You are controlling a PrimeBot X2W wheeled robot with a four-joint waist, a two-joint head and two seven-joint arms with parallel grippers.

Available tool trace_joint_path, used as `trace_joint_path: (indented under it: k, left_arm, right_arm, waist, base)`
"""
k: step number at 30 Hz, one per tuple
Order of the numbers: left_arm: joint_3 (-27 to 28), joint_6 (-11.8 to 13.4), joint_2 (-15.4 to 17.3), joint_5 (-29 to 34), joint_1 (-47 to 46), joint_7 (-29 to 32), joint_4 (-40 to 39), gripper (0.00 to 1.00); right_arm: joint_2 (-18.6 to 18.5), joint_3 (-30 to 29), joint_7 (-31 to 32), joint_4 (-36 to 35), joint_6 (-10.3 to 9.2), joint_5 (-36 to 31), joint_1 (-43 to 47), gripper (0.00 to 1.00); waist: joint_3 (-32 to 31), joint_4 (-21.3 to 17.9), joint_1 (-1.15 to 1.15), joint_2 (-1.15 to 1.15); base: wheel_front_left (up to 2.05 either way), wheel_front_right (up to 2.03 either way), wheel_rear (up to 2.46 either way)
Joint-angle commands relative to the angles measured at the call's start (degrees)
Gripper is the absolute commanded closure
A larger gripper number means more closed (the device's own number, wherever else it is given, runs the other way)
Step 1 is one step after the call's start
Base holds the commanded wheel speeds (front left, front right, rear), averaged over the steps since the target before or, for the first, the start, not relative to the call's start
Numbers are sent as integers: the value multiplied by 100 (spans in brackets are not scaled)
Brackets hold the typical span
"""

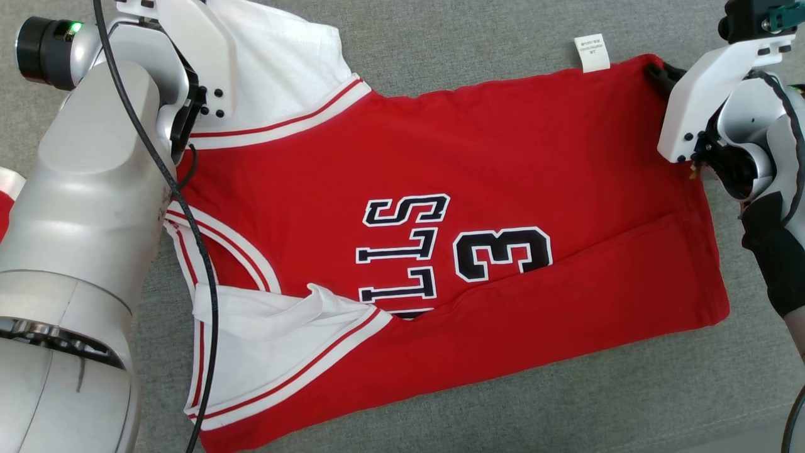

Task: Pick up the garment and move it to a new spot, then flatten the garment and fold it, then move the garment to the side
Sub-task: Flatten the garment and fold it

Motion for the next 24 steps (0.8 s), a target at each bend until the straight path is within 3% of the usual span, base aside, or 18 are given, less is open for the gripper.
trace_joint_path:
  k: [1,16,24]
  left_arm:
    - [-25,9,26,6,-131,-6,-25,100]
    - [14,-30,222,-21,-376,-1069,-553,100]
    - [115,-430,142,-386,107,-1205,-866,100]
  right_arm:
    - [-31,39,-10,46,-1,49,-99,100]
    - [-260,-5,-1247,148,-1,174,-553,100]
    - [-516,381,-1396,-41,-1,839,-207,100]
  waist:
    - [-3,9,0,0]
    - [-57,237,0,0]
    - [-256,465,0,0]
  base:
    - [0,0,0]
    - [0,0,0]
    - [0,0,0]
